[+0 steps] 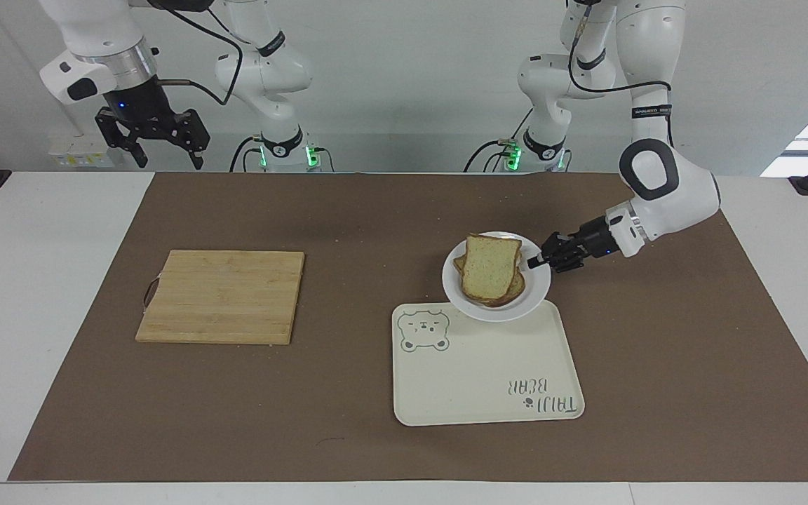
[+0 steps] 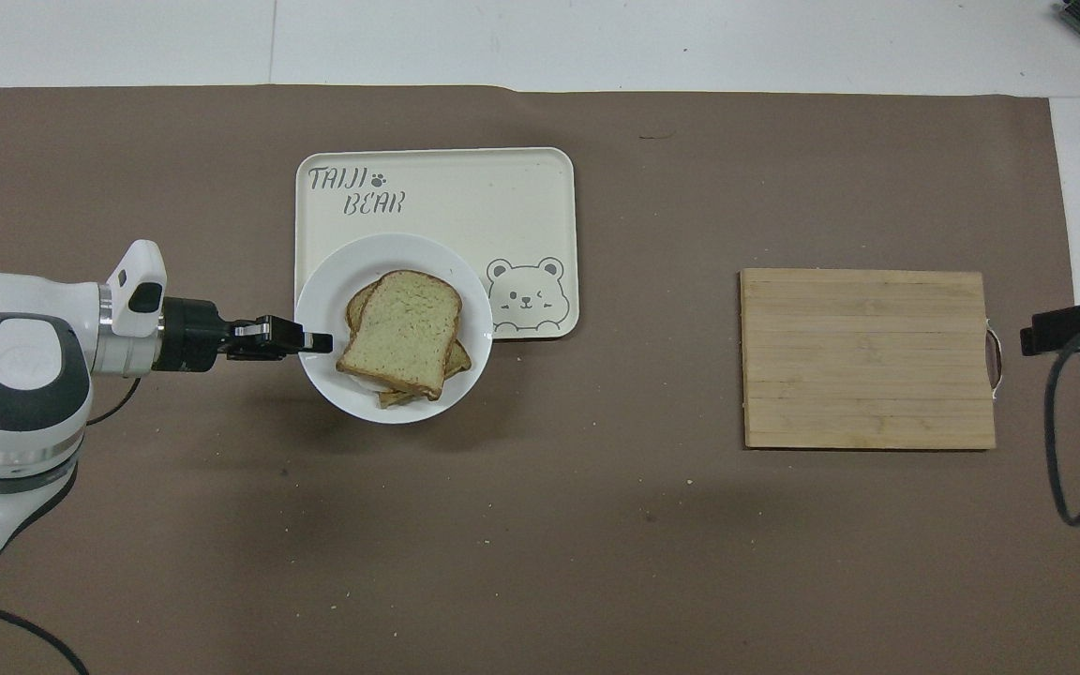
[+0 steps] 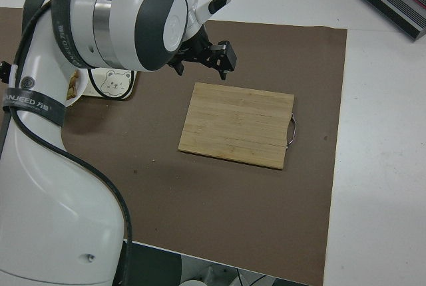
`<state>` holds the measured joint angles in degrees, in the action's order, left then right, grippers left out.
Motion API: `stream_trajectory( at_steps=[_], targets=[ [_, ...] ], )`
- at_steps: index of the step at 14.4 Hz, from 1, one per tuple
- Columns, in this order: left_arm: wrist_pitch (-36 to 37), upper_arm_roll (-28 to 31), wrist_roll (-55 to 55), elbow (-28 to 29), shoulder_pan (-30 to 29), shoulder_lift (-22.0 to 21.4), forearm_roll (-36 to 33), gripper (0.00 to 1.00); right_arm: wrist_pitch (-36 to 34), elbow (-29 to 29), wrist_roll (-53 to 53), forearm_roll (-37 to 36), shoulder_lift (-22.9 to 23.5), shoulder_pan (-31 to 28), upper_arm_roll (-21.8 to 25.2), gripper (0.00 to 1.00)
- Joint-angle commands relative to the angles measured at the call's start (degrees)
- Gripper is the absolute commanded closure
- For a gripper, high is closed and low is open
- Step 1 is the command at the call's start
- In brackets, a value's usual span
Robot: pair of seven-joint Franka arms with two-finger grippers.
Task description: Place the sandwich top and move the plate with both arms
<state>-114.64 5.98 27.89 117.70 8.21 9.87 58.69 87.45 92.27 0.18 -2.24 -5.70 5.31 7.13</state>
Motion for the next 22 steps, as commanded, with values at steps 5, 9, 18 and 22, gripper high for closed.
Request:
stream_trajectory(
  at_steps=[5, 9, 18, 22],
  targets=[
    [-2.1, -0.7, -3.5, -16.0, -1.3, 14.9, 6.1, 1.0, -0.6, -0.3, 0.4, -0.1, 0.0, -0.6, -0.3, 0.0],
    [-8.4, -2.4, -3.4, -17.1, -0.6, 18.3, 5.9, 1.0, -0.6, -0.3, 0.5, -0.1, 0.0, -0.6, -0.4, 0.0],
    [-9.6, -1.0, -13.8, -15.0, 1.3, 12.3, -12.9, 0.0, -0.6, -0.3, 0.5, -0.1, 0.0, -0.6, -0.4, 0.0],
    [-6.4, -1.0, -20.2, -16.2, 1.2, 8.2, -37.5, 0.0, -0.6, -0.3, 0.4, -0.1, 0.0, -0.6, -0.3, 0.0]
  ],
)
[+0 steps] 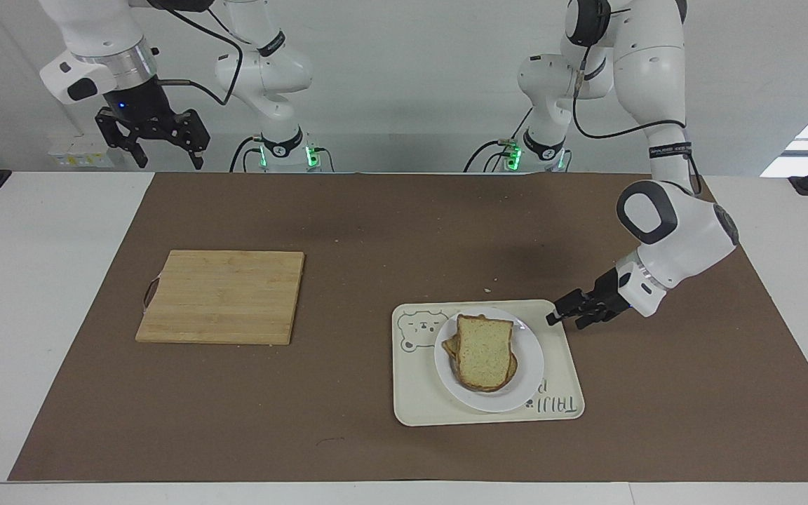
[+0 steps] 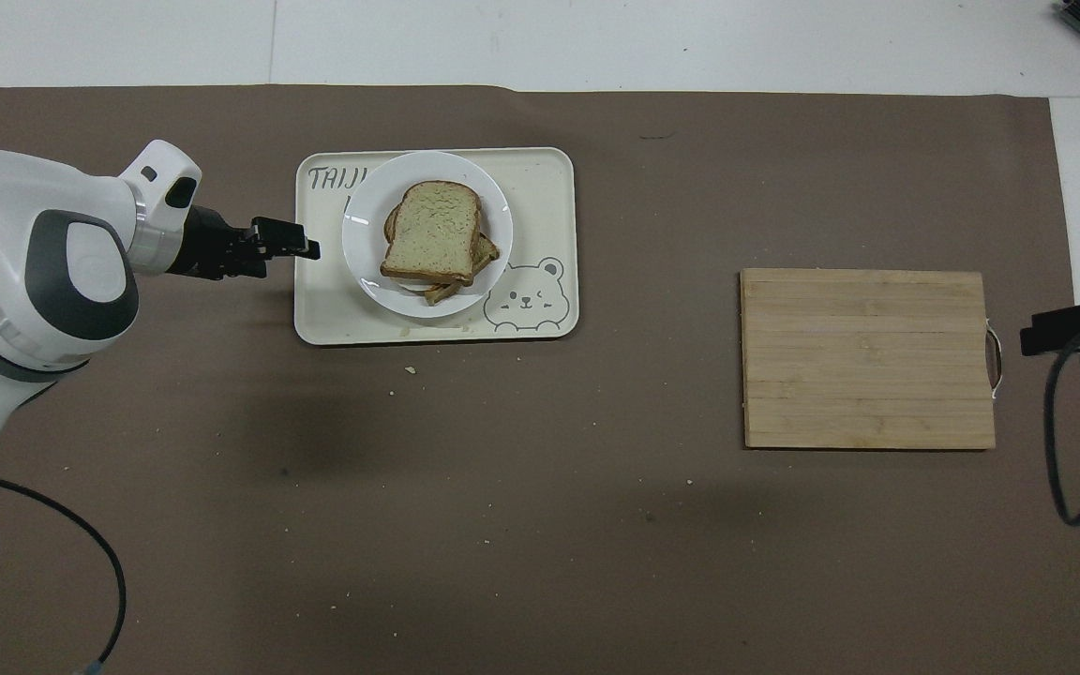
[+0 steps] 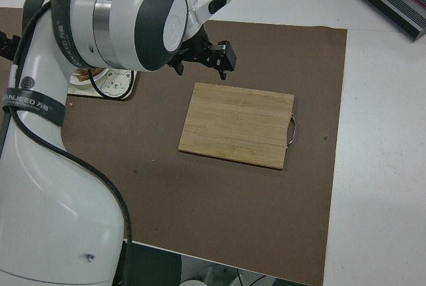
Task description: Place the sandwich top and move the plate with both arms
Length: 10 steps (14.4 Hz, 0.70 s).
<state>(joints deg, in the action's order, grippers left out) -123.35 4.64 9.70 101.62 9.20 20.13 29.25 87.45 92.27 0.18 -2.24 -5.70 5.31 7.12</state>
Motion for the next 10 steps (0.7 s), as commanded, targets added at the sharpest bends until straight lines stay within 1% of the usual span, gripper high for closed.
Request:
stream_trajectory(
  at_steps=[1, 2, 4, 5, 7, 9, 10],
  targets=[
    [5.0, 1.1, -2.1, -1.6, 0.1, -2.9, -11.4, 0.0, -0.6, -0.3, 0.5, -0.1, 0.0, -0.6, -0.4, 0.0],
    [8.7, 2.5, -2.1, -3.7, 0.2, -3.3, -15.0, 0.0, -0.6, -0.3, 0.5, 0.0, 0.0, -0.6, -0.4, 0.0],
    [15.2, 2.8, -2.2, -7.8, 0.2, -5.2, -22.6, 0.0, -0.6, -0.3, 0.4, 0.0, 0.0, -0.6, -0.4, 0.0],
    [17.5, 2.8, -2.3, -9.1, 0.2, -7.2, -25.0, 0.0, -0.6, -0.3, 0.5, 0.0, 0.0, -0.6, -0.4, 0.0],
    [20.6, 2.8, -4.8, -9.6, 0.2, -11.3, -26.9, 0.0, -0.6, -0.3, 0.5, -0.1, 0.0, -0.6, -0.4, 0.0],
    [23.5, 2.5, -6.4, -9.9, 1.0, -14.2, -30.1, 0.0, -0.6, -0.3, 0.5, 0.0, 0.0, -0.6, -0.4, 0.0],
    [25.0, 2.3, -6.4, -10.1, 1.1, -15.5, -30.2, 0.0, -0.6, -0.3, 0.5, -0.1, 0.0, -0.6, -0.4, 0.0]
  ],
)
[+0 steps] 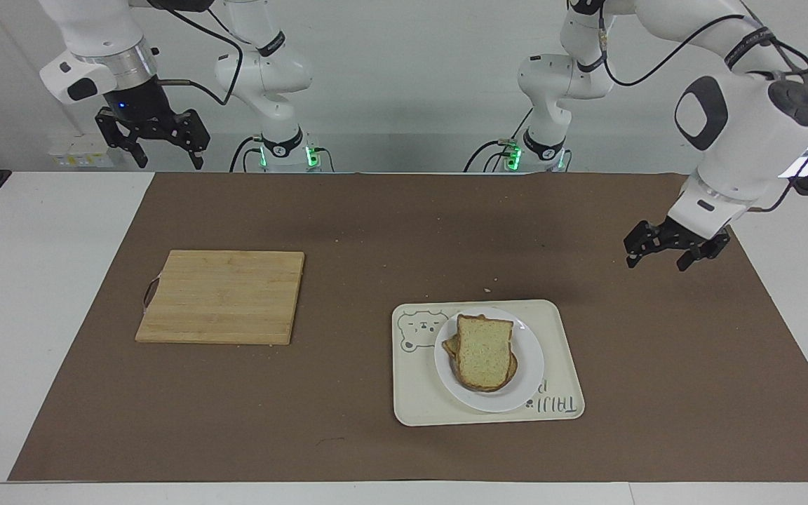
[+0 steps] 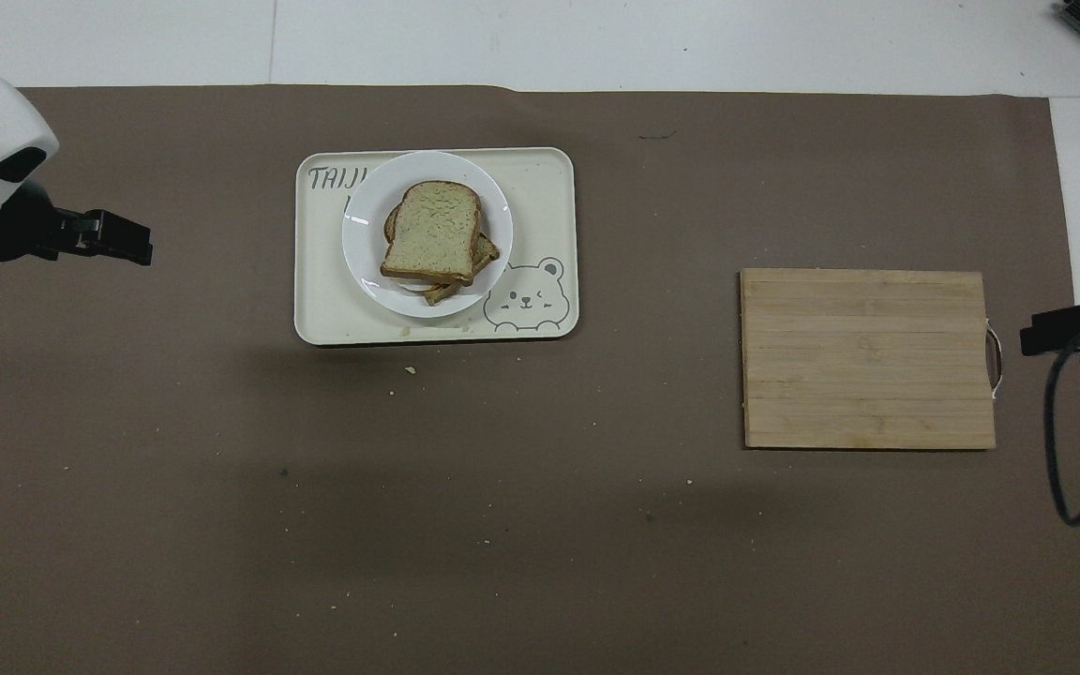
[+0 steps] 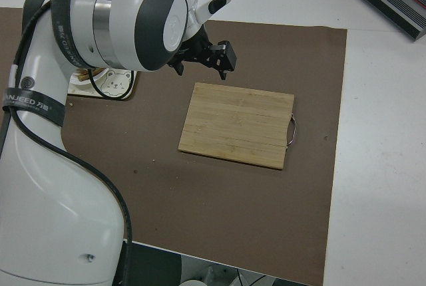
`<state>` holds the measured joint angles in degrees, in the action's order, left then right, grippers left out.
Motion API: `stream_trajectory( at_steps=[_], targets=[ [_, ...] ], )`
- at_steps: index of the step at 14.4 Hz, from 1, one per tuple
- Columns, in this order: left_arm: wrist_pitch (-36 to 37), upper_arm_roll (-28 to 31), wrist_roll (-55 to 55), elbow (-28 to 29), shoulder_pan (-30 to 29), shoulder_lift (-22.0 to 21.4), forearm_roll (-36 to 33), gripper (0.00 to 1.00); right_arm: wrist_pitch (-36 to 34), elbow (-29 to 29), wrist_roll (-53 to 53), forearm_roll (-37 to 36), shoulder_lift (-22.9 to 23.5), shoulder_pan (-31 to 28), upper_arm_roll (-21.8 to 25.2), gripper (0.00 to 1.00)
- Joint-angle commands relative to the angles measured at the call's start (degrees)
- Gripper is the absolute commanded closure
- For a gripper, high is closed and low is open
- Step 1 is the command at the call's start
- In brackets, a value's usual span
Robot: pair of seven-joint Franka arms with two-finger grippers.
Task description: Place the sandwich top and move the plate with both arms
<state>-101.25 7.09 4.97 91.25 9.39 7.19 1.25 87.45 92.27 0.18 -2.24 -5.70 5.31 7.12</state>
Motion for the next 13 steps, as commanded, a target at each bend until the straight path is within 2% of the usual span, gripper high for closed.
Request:
stream_trajectory(
  at_steps=[1, 3, 5, 13],
  targets=[
    [4.7, -0.1, -1.5, -0.9, 0.8, -3.1, -2.2, 0.0, -0.6, -0.3, 0.4, -0.1, 0.0, -0.6, -0.4, 0.0],
    [9.4, -0.3, -1.3, -3.8, 0.7, -3.7, -2.0, 0.0, -0.6, -0.3, 0.4, -0.1, 0.0, -0.6, -0.4, 0.0],
    [8.8, -0.3, -1.3, -1.5, 0.8, -5.0, -2.0, 0.0, -0.6, -0.3, 0.5, 0.0, 0.0, -0.6, -0.4, 0.0],
    [9.8, -0.3, -1.6, -1.5, 0.3, -5.2, -1.5, 0.0, -0.6, -0.3, 0.5, -0.1, 0.0, -0.6, -0.4, 0.0]
  ],
)
